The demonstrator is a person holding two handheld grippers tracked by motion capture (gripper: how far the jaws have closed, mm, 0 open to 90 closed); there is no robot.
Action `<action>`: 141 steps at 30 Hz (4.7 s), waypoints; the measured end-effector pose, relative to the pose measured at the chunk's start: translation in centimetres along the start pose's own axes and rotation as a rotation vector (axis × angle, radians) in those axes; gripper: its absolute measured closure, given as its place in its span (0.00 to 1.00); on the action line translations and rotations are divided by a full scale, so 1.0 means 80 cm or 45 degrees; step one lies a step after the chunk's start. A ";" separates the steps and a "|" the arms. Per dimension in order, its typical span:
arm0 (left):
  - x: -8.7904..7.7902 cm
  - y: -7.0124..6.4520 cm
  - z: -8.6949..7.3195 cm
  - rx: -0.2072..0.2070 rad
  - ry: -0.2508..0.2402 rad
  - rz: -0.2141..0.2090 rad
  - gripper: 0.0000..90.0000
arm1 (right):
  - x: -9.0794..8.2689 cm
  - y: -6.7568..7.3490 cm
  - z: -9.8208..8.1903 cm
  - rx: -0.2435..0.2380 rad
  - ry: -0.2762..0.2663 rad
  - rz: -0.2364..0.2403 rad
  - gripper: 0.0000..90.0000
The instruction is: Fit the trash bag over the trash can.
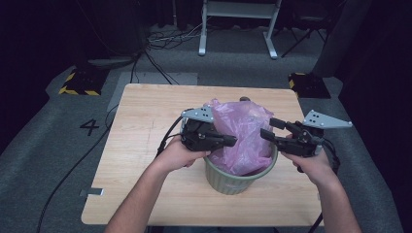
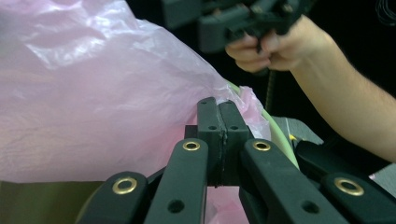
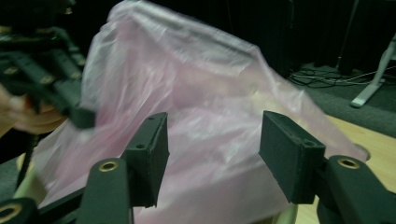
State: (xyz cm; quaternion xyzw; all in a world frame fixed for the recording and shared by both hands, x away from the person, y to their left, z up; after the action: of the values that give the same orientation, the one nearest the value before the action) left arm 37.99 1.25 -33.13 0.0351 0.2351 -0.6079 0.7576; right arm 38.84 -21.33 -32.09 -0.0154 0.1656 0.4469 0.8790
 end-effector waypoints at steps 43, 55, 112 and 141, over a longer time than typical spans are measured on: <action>-0.058 0.010 -0.021 -0.118 -0.099 -0.010 0.75 | 0.013 0.022 -0.004 -0.033 0.072 0.213 1.00; -0.070 0.013 0.008 -0.261 -0.237 -0.022 0.66 | -0.002 0.075 -0.035 -0.085 0.064 0.358 1.00; 0.005 0.001 0.045 -0.049 -0.069 0.403 1.00 | 0.017 0.094 -0.035 -0.121 0.072 0.427 0.98; 0.002 -0.010 0.052 -0.144 -0.123 0.517 0.69 | 0.029 0.103 -0.038 -0.147 0.114 0.439 1.00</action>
State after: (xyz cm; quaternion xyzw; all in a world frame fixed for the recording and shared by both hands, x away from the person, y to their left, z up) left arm 38.57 -0.54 -29.31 0.0101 0.2204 -0.4296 0.8757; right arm 32.76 -15.08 -34.69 -0.0571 0.1787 0.5988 0.7786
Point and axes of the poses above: each handheld gripper's, and its own axes: x roughly forward along the jaws, z roughly out of its top, y roughly to its left, the point moved 5 cm from there along x, roughly forward along the jaws, and after that the axes turned 4 degrees about z, right-handed, at the moved point
